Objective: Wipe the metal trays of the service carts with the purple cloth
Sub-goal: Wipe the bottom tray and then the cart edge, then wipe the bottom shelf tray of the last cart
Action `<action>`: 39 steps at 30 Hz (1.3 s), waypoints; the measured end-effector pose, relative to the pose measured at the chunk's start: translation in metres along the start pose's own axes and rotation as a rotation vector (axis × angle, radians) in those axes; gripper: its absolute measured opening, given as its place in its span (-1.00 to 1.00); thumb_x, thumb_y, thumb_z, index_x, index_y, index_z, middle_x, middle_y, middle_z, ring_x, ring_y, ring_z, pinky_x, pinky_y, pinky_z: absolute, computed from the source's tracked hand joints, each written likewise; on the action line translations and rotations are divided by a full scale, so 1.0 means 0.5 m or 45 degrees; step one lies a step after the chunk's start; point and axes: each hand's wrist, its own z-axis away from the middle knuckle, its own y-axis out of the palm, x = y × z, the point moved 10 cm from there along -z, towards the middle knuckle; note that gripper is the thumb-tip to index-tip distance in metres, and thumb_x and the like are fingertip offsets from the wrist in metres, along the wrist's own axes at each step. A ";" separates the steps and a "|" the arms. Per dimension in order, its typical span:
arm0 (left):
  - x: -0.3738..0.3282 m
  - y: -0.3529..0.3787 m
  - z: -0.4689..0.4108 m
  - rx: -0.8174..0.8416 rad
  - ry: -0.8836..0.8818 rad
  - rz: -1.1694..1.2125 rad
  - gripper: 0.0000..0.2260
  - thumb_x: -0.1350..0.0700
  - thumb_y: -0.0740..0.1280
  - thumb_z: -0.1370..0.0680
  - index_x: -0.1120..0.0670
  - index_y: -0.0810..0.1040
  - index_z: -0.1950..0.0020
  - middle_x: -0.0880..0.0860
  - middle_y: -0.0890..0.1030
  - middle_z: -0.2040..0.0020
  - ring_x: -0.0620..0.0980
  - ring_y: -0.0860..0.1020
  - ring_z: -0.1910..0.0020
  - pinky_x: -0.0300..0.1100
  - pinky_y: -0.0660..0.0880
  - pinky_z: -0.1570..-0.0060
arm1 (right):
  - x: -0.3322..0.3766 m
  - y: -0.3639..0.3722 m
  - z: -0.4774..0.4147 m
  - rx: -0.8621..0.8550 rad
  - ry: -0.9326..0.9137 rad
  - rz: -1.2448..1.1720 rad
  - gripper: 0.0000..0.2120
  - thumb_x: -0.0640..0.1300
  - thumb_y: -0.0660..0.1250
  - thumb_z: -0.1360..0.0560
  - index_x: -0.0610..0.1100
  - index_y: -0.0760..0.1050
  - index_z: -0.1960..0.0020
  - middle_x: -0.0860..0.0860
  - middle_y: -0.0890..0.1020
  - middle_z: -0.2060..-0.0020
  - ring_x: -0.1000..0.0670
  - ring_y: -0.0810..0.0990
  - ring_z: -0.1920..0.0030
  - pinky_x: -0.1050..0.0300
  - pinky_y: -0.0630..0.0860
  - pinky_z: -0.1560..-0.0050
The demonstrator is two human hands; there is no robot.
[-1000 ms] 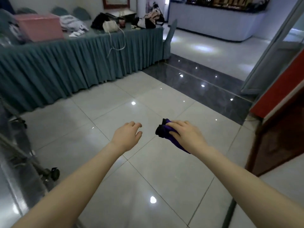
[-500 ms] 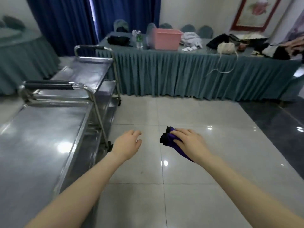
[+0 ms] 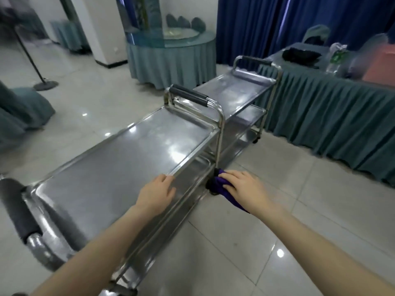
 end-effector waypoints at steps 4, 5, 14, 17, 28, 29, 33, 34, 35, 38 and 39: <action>0.084 0.006 -0.008 -0.078 -0.163 0.059 -0.71 -0.02 0.18 -0.61 -0.03 0.42 -0.32 -0.02 0.48 -0.23 0.06 0.49 -0.17 -0.09 0.46 -0.01 | 0.040 0.050 -0.110 0.063 -0.119 0.010 -0.63 0.10 0.08 -0.64 0.14 0.34 -0.43 0.17 0.36 -0.42 -0.02 0.39 -0.30 -0.04 0.41 -0.21; 0.104 0.013 -0.001 -0.087 -0.200 0.059 -0.70 -0.03 0.18 -0.61 -0.03 0.41 -0.32 -0.02 0.47 -0.23 0.06 0.50 -0.17 -0.07 0.47 0.00 | 0.056 0.066 -0.133 0.087 -0.164 0.016 -0.63 0.10 0.07 -0.64 0.14 0.33 -0.43 0.17 0.36 -0.43 -0.02 0.39 -0.30 -0.04 0.41 -0.21; 0.270 0.083 0.166 -0.131 -0.679 0.110 -0.69 0.03 0.22 -0.58 0.05 0.47 -0.30 0.05 0.51 -0.19 0.11 0.50 -0.13 -0.02 0.48 -0.01 | 0.244 0.245 -0.224 0.351 -0.610 0.042 -0.61 0.10 0.07 -0.64 0.12 0.32 -0.44 0.14 0.34 -0.44 -0.04 0.40 -0.31 -0.02 0.40 -0.21; 0.291 0.132 0.254 -0.122 -0.873 0.139 -0.67 0.04 0.26 -0.56 0.06 0.47 -0.31 0.06 0.50 -0.20 0.12 0.48 -0.16 0.01 0.49 -0.04 | 0.301 0.330 -0.205 0.496 -0.799 0.076 -0.60 0.11 0.05 -0.64 0.11 0.30 -0.46 0.14 0.33 -0.45 -0.04 0.39 -0.31 -0.03 0.40 -0.19; 0.261 0.465 0.469 0.058 -1.447 0.277 -0.57 -0.03 0.21 -0.58 0.00 0.32 -0.44 0.02 0.36 -0.41 0.05 0.39 -0.32 -0.02 0.44 -0.19 | 0.332 0.667 -0.124 0.853 -1.243 0.199 -0.62 0.08 0.03 -0.65 0.14 0.26 -0.45 0.12 0.32 -0.46 -0.08 0.37 -0.32 -0.02 0.33 -0.20; 0.267 0.509 0.472 0.076 -1.471 0.294 -0.57 -0.03 0.20 -0.59 0.00 0.31 -0.45 0.03 0.34 -0.43 0.06 0.38 -0.33 -0.02 0.43 -0.20 | 0.320 0.710 -0.120 0.884 -1.237 0.192 -0.62 0.08 0.03 -0.65 0.14 0.26 -0.45 0.12 0.32 -0.45 -0.07 0.37 -0.32 -0.02 0.33 -0.20; 0.326 0.689 0.475 0.068 -1.521 0.315 -0.55 -0.03 0.20 -0.59 0.01 0.28 -0.48 0.06 0.27 -0.49 0.08 0.34 -0.37 -0.03 0.40 -0.22 | 0.289 0.917 -0.121 0.916 -1.245 0.213 -0.62 0.11 0.01 -0.64 0.17 0.26 -0.44 0.15 0.35 -0.43 -0.04 0.36 -0.33 0.00 0.33 -0.19; 0.346 0.735 0.479 0.045 -1.541 0.316 -0.54 -0.02 0.21 -0.58 0.00 0.29 -0.48 0.06 0.27 -0.49 0.09 0.33 -0.39 -0.03 0.38 -0.23 | 0.287 0.975 -0.120 0.903 -1.281 0.233 -0.62 0.11 0.00 -0.64 0.17 0.26 -0.45 0.15 0.34 -0.43 -0.04 0.36 -0.33 0.02 0.34 -0.19; 0.368 0.782 0.482 0.022 -1.551 0.308 -0.54 -0.01 0.22 -0.58 0.01 0.30 -0.47 0.07 0.27 -0.50 0.10 0.32 -0.40 -0.02 0.38 -0.24 | 0.288 1.036 -0.121 0.902 -1.312 0.242 -0.61 0.11 0.00 -0.65 0.16 0.26 -0.45 0.15 0.33 -0.44 -0.04 0.36 -0.33 0.03 0.33 -0.20; 0.446 0.907 0.486 -0.115 -1.502 0.228 -0.56 0.06 0.31 -0.53 0.08 0.40 -0.40 0.10 0.38 -0.41 0.15 0.39 -0.34 0.01 0.44 -0.17 | 0.312 1.206 -0.147 0.807 -1.378 0.158 -0.63 0.08 0.04 -0.65 0.13 0.32 -0.44 0.14 0.36 -0.42 -0.04 0.42 -0.31 0.05 0.37 -0.18; 0.474 0.952 0.487 -0.149 -1.473 0.197 -0.57 0.09 0.34 -0.50 0.11 0.43 -0.37 0.12 0.42 -0.37 0.18 0.43 -0.31 0.02 0.47 -0.13 | 0.324 1.258 -0.157 0.756 -1.397 0.123 -0.64 0.08 0.07 -0.65 0.11 0.35 -0.43 0.13 0.37 -0.42 -0.05 0.43 -0.31 0.02 0.40 -0.19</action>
